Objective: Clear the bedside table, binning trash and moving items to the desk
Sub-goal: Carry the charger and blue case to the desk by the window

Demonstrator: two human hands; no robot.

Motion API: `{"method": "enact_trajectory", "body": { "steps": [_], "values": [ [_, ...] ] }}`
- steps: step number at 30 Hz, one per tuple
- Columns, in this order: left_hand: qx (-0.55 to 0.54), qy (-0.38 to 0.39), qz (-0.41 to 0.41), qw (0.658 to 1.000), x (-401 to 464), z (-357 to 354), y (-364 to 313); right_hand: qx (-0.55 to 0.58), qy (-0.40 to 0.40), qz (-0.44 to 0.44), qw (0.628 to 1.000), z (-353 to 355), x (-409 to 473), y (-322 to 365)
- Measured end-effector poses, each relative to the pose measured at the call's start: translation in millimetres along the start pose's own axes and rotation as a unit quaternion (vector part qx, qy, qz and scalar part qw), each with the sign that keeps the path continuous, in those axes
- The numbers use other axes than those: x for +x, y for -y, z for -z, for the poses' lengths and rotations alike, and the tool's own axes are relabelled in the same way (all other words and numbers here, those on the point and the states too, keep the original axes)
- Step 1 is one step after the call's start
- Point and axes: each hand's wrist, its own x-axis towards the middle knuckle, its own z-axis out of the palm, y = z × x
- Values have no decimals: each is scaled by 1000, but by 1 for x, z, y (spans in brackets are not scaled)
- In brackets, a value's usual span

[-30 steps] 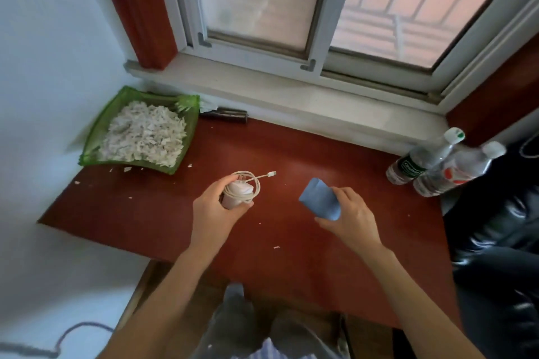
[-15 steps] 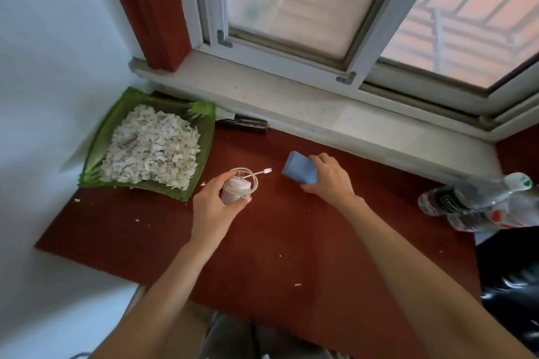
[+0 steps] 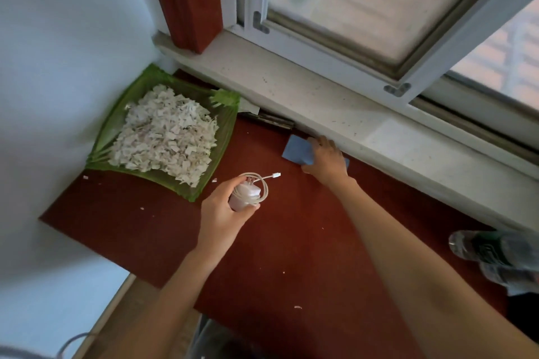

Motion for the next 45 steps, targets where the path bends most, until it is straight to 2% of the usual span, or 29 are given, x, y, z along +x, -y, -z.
{"method": "enact_trajectory", "body": {
  "steps": [5, 10, 13, 21, 36, 45],
  "values": [
    [-4, -4, -1, 1000, 3, -8, -2, 18, 0, 10, 1000, -1, -2, -8],
    [20, 5, -27, 999, 10, -14, -2, 40, -92, 25, 995, -13, -47, -10],
    [46, 16, -36, 998, 15, -18, 2, 39, -117, 1, 992, -30, -88, -11],
    [104, 45, -59, 992, 29, -31, 17, 32, -7, -104, 994, -69, -157, -30],
    [152, 2, -63, 986, 84, -63, 29, 24, 10, -107, 994, -67, -159, -34],
    [152, 20, -62, 986, 110, -63, 30, 24, 15, -107, 994, -67, -160, -35]
  ]
}}
